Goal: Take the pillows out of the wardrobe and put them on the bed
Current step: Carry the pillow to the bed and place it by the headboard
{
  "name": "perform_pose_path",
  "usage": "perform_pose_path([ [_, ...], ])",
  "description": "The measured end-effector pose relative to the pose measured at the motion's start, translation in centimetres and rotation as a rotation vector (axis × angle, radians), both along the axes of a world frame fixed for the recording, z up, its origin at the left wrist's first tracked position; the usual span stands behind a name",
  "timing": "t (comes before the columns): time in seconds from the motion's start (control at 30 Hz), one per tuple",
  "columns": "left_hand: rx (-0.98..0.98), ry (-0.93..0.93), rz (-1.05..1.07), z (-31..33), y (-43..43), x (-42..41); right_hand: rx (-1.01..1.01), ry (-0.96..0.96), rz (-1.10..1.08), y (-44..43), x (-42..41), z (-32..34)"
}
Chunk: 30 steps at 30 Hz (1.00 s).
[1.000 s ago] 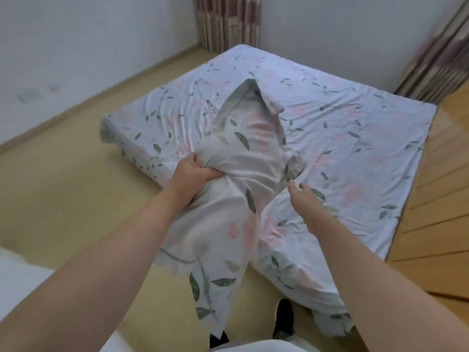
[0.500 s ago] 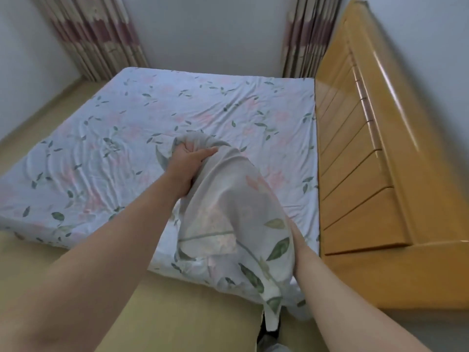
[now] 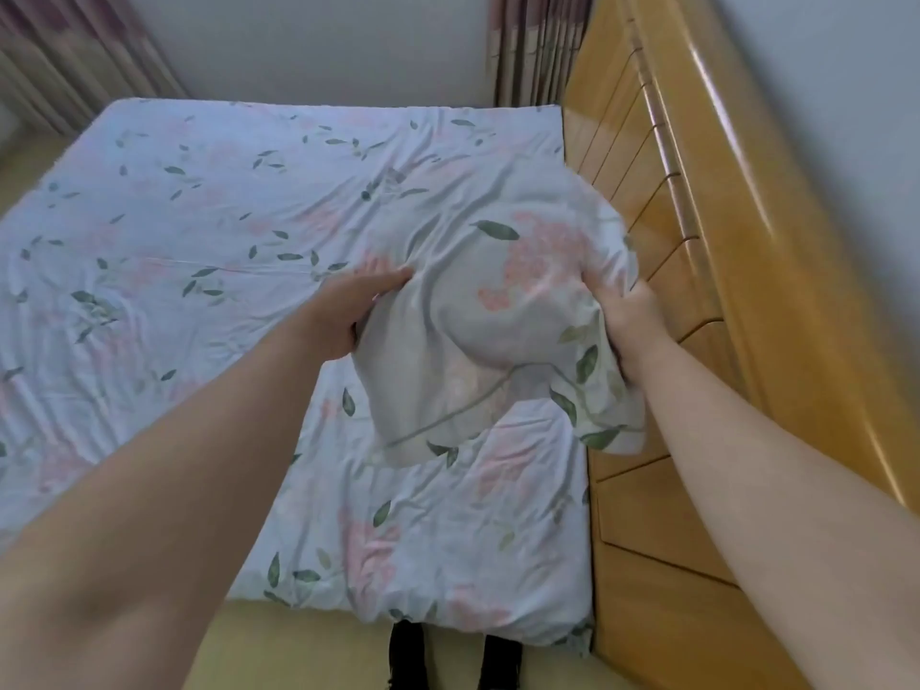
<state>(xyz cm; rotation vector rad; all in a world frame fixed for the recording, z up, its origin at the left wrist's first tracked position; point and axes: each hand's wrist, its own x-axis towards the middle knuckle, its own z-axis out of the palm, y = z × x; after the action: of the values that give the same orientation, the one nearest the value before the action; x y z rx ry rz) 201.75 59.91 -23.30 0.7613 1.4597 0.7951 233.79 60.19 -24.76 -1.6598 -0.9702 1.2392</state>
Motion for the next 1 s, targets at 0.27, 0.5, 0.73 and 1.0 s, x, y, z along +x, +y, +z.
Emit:
perform_pose_path([
  [0.27, -0.572, 0.552, -0.324, -21.9, -1.7, -1.5, -0.959, -0.397, 0.168, -4.8, 4.3, -17.1],
  [0.5, -0.724, 0.456, -0.252, -31.9, -4.9, -0.3, -1.123, -0.246, 0.03, -8.4, 3.4, -27.5],
  [0.73, -0.888, -0.02, 0.211, -39.8, -4.0, 1.6, -1.037, 0.562, -0.528, -7.3, 0.7, -36.9],
  [1.0, -0.762, -0.457, 0.621, -45.3, -0.9, 2.7, -0.708, 0.827, -0.728, -5.5, -1.6, -42.7],
])
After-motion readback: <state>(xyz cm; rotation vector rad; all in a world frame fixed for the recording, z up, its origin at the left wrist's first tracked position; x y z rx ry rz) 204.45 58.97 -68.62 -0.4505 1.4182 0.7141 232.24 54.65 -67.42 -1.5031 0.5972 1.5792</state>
